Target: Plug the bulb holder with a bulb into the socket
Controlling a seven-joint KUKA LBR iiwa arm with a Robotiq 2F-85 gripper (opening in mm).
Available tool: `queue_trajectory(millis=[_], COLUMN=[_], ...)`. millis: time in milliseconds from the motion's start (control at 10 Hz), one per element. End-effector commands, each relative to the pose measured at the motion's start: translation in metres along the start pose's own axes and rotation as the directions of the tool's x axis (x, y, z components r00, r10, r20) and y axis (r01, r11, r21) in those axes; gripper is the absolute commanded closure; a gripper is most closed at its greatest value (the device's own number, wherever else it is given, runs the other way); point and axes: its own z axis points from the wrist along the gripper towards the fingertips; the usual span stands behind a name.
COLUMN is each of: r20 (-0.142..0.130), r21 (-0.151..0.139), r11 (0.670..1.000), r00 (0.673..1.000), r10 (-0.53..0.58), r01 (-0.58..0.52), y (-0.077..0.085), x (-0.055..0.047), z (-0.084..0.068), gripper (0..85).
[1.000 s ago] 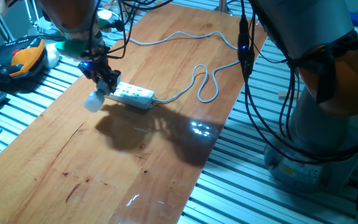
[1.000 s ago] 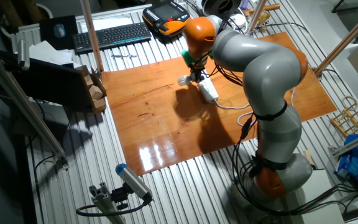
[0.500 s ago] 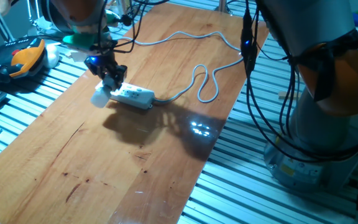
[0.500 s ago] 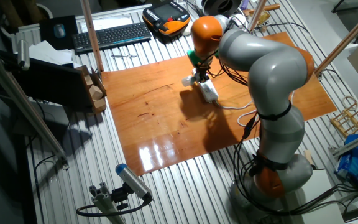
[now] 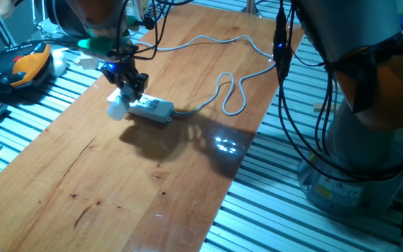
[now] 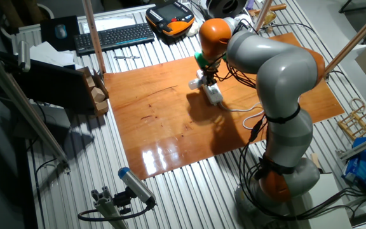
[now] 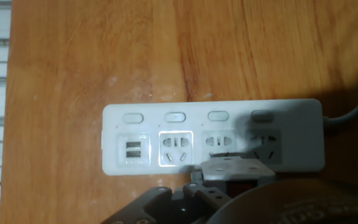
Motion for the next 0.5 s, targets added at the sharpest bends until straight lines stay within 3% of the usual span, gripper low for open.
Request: queue_trajectory(millis=[0,400], r20=[-0.006,0.000], r21=[-0.002,-0.011], r11=[1.000,1.000], r00=[1.000,1.000], r10=[0.006,0.027], r01=[-0.006,-0.027], y=[-0.0014,-0.0044], x=[-0.0014,-0.0052], z=[0.0016,0.0056], gripper=[85.0,85.0])
